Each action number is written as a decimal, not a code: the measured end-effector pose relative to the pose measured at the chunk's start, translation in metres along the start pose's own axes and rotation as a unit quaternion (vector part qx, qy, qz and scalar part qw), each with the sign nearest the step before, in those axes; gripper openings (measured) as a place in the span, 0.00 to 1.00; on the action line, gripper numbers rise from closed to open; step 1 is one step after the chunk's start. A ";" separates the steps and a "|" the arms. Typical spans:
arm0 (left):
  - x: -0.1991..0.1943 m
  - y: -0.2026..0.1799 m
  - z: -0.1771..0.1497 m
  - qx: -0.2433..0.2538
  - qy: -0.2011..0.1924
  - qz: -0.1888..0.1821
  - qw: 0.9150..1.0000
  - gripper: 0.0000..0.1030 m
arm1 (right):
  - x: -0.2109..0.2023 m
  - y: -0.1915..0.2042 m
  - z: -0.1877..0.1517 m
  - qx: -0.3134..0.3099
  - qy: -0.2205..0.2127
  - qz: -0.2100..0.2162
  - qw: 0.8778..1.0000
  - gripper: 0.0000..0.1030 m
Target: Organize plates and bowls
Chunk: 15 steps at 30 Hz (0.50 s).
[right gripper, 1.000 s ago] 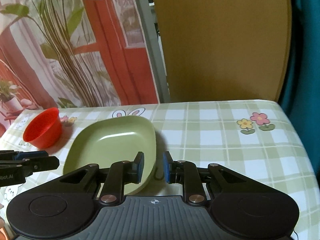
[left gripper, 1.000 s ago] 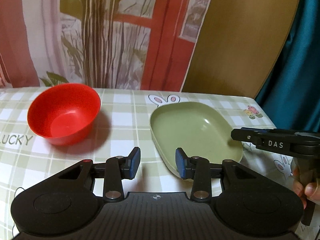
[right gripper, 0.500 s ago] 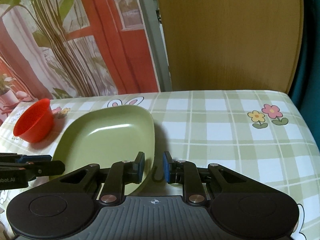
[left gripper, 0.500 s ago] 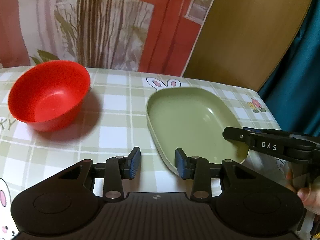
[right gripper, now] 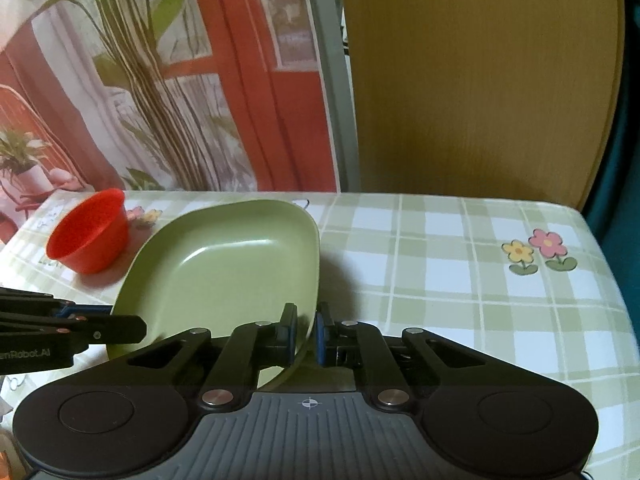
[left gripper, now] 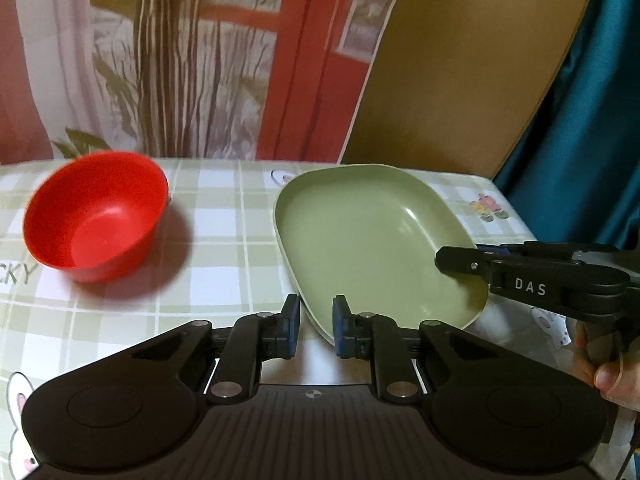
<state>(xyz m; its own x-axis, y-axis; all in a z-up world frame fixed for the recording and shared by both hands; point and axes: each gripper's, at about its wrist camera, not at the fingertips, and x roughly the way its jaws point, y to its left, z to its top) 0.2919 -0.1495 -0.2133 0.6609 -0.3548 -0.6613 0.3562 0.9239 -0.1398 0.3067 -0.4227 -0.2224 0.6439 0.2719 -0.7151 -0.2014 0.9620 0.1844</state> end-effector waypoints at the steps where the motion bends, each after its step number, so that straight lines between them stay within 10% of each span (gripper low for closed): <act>1: -0.005 -0.001 0.000 0.003 -0.003 -0.001 1.000 0.18 | -0.003 0.002 0.001 -0.002 -0.001 -0.002 1.000 0.08; 15: -0.069 -0.003 -0.005 0.034 -0.025 0.006 0.999 0.18 | -0.069 0.041 0.017 -0.009 -0.024 -0.005 1.000 0.08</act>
<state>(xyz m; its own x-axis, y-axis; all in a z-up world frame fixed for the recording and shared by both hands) 0.2416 -0.1274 -0.1713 0.6968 -0.3516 -0.6252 0.3903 0.9171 -0.0809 0.2668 -0.4017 -0.1541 0.6811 0.2627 -0.6835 -0.2069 0.9644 0.1645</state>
